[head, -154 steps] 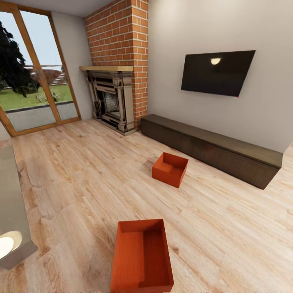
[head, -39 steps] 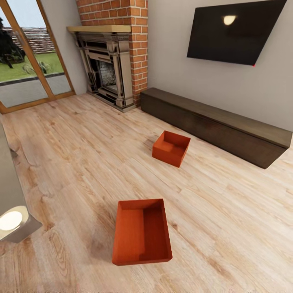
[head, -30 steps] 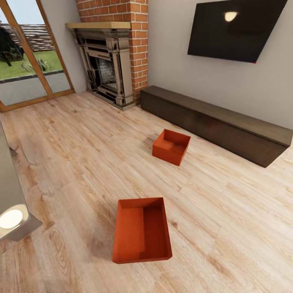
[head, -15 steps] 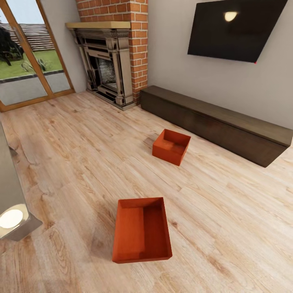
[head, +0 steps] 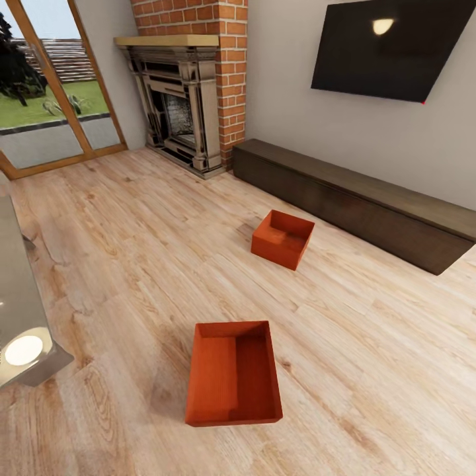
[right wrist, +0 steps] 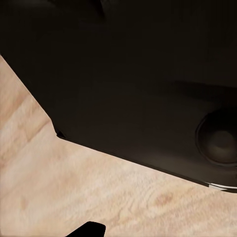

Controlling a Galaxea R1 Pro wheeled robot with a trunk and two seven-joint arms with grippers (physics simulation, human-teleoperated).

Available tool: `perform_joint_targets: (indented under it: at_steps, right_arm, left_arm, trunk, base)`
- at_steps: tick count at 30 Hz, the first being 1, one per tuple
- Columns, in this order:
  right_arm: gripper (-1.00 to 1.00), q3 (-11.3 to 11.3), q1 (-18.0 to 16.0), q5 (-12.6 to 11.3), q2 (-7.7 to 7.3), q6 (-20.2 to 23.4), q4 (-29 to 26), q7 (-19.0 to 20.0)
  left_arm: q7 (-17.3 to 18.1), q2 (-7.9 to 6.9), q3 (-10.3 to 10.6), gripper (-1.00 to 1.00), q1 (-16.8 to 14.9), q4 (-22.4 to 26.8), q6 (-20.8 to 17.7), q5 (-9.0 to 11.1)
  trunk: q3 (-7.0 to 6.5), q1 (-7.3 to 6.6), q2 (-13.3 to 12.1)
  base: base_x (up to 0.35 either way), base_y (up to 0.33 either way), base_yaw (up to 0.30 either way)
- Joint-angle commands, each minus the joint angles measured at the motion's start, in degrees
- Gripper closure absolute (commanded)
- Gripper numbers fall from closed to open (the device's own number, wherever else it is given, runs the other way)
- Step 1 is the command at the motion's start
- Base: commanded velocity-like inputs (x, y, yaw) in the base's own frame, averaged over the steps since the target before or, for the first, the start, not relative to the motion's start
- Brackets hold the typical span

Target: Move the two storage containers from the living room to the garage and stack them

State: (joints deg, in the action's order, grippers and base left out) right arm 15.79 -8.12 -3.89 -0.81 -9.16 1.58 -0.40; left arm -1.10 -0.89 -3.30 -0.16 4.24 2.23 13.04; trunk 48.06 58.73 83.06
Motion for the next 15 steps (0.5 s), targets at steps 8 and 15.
perform_joint_targets:
  at_steps: [8,15]
  right_arm:
    - [-1.00,0.55,-0.05,-0.47,0.09,-0.40,0.16,-0.04]
    - [-1.00,0.35,-0.05,-0.48,0.18,-0.68,0.11,-0.08]
  left_arm:
    - [-0.04,0.01,-0.33,-1.00,-0.02,-0.02,0.14,0.06]
    - [-0.02,0.01,-0.31,-1.00,-0.02,-0.02,0.14,0.06]
  trunk:
    - [0.03,0.00,0.02]
    - [0.03,0.00,0.02]
  base:
    - [0.000,0.000,0.002]
    - [0.000,0.000,0.000]
